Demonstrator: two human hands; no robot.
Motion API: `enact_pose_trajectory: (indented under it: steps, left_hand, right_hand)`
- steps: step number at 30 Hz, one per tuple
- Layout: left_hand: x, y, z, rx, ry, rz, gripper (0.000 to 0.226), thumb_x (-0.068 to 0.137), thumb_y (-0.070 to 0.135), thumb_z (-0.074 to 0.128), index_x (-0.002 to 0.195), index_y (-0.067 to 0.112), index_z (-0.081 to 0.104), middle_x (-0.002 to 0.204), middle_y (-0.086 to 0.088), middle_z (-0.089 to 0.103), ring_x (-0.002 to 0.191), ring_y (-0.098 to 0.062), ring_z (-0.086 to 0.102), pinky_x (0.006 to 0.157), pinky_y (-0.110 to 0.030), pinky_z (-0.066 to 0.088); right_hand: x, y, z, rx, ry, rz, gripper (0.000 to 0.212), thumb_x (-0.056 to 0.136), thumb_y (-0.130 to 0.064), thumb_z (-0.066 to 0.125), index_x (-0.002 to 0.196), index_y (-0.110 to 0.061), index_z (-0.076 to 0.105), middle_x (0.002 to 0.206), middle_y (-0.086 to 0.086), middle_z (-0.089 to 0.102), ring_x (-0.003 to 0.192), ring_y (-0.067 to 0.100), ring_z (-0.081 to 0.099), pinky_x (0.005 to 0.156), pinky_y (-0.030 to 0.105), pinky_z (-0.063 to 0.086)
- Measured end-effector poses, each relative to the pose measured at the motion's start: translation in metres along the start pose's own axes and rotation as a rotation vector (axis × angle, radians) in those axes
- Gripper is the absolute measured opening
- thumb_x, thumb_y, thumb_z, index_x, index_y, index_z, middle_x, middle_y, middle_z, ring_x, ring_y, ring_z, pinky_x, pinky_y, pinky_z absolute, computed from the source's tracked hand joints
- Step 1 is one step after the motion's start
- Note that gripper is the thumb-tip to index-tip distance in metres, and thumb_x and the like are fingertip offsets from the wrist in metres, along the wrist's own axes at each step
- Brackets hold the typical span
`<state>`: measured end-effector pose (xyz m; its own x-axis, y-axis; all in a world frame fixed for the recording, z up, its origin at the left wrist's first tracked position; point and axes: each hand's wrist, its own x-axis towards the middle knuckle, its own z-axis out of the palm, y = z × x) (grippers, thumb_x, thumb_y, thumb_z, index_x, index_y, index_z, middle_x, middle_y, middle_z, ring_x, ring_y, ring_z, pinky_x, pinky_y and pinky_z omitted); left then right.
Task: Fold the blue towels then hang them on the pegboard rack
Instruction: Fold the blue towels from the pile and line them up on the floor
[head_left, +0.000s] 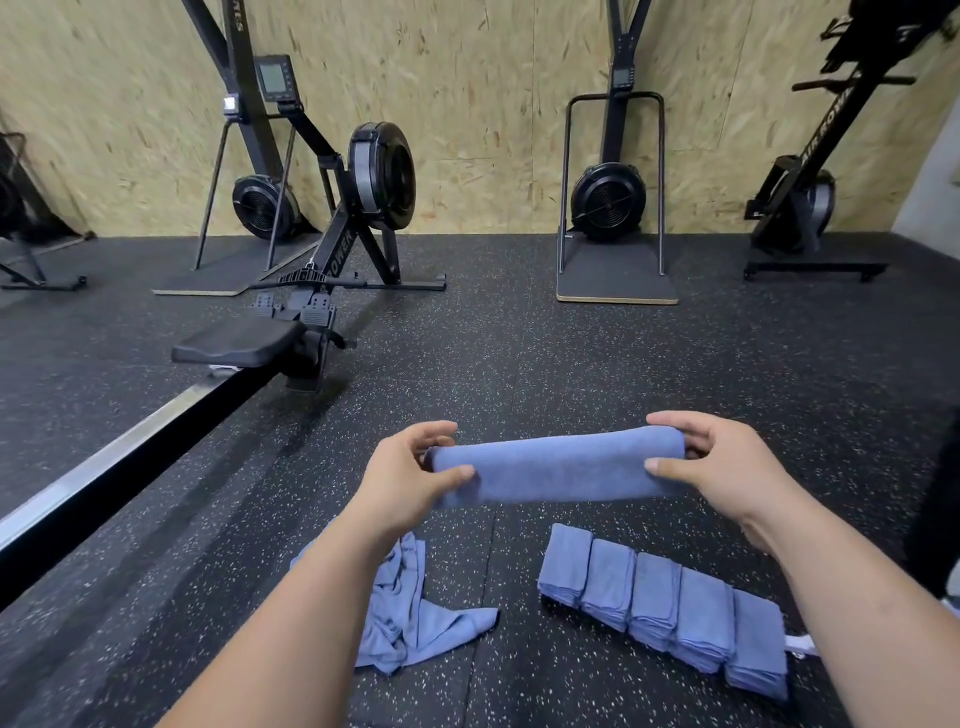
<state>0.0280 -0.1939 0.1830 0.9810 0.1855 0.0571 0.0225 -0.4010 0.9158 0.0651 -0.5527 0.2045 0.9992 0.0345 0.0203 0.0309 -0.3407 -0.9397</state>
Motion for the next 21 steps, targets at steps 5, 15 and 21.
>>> enact_pose_trajectory:
  steps: [5,15,21]
  left_hand:
    - [-0.001,0.001,0.002,0.403,0.023,0.102,0.041,0.083,0.018,0.080,0.120,0.034,0.074,0.112,0.018,0.069,0.101,-0.009,0.064,0.090,-0.028,0.051]
    - [-0.002,0.008,-0.004,-0.084,0.038,-0.051,0.019,0.102,0.033,0.070,0.096,0.015,0.073,0.082,-0.001,0.071,0.072,-0.010,0.059,0.061,-0.019,0.048]
    - [0.001,0.006,-0.001,-0.240,0.157,-0.109,0.036,0.093,0.049,0.077,0.088,0.014,0.078,0.080,-0.008,0.069,0.073,-0.019,0.058,0.069,-0.040,0.053]
  right_hand:
    - [0.006,0.012,-0.002,-0.420,0.087,-0.079,0.027,0.086,-0.023,0.084,0.103,-0.043,0.076,0.097,-0.017,0.077,0.092,0.011,0.071,0.082,0.041,0.059]
    - [0.007,0.013,-0.009,0.090,-0.005,0.071,0.029,0.100,-0.041,0.069,0.106,-0.014,0.075,0.114,0.017,0.075,0.092,0.019,0.064,0.087,0.043,0.049]
    - [0.006,0.007,-0.001,0.281,0.049,0.128,0.024,0.104,-0.031,0.068,0.108,-0.009,0.078,0.108,0.017,0.079,0.094,0.024,0.070,0.095,0.052,0.058]
